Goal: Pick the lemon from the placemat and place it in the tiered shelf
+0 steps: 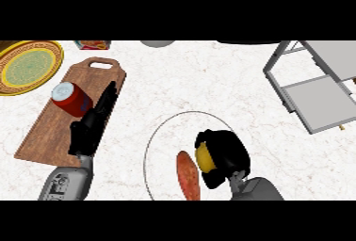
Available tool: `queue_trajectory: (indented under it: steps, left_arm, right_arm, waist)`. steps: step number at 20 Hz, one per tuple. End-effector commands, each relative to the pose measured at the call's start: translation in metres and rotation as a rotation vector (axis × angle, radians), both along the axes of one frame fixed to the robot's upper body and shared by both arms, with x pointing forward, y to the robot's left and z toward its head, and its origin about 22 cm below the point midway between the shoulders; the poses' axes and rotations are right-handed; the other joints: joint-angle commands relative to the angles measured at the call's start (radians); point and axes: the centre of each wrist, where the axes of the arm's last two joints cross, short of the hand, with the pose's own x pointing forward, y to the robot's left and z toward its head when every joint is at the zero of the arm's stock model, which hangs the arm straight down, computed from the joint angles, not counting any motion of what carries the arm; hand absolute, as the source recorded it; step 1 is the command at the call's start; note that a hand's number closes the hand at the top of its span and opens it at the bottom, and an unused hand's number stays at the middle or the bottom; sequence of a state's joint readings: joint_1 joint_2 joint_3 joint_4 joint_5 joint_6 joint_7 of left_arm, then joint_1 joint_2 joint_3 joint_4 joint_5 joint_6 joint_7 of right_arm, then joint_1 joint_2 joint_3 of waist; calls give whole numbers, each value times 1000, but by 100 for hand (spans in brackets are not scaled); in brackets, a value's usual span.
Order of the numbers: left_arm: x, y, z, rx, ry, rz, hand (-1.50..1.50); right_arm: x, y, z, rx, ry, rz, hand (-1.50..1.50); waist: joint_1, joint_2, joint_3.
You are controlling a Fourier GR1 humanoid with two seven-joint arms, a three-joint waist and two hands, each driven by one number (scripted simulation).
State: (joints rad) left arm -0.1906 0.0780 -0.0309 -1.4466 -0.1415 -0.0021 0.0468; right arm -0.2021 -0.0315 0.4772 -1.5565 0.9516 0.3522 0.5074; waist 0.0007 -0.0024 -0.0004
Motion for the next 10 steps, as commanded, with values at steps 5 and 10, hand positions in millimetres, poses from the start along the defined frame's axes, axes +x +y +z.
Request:
queue_trajectory:
  steps: [5, 10]
  left_arm:
    - [0, 8, -2, 7, 2, 1, 0]
    - [-9, 4, 1, 10, 8, 23, 0]
  right_arm:
    - [-11, -1, 0, 37, -59, 11, 150]
    - [-56, -76, 17, 72, -92, 4, 150]
  waist:
    - [-2, 2, 0]
    - [-18, -3, 1]
